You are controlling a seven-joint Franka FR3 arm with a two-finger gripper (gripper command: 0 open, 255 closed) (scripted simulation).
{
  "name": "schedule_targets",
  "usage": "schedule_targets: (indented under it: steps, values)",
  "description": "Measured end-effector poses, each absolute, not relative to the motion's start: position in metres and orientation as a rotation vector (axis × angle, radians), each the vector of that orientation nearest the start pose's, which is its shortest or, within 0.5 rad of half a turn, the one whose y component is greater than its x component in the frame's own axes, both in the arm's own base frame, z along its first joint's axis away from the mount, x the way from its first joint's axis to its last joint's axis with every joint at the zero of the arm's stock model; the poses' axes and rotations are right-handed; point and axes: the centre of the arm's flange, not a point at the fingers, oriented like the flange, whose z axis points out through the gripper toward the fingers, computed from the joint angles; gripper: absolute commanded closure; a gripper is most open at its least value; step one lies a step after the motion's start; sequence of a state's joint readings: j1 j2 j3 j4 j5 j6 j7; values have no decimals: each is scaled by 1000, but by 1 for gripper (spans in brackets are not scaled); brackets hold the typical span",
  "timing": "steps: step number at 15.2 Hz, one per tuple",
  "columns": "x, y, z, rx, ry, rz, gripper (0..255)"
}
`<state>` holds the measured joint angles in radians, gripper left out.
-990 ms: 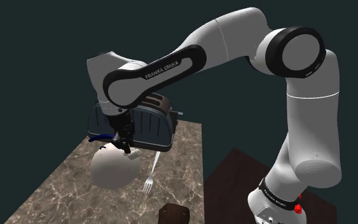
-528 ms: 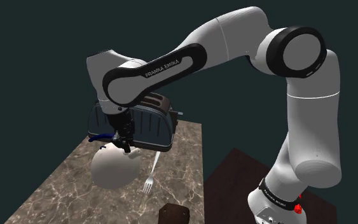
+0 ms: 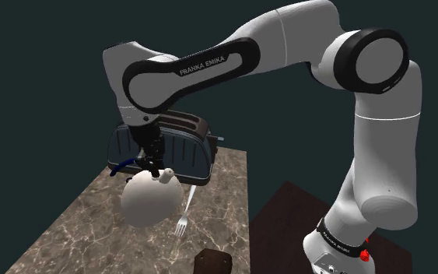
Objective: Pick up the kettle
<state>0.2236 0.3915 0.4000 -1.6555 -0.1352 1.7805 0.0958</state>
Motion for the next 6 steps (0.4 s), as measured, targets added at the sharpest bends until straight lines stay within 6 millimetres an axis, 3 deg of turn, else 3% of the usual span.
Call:
schedule_targets:
  steps: [6]
  values:
    - [533,339,411,-3056,-882,363,255]
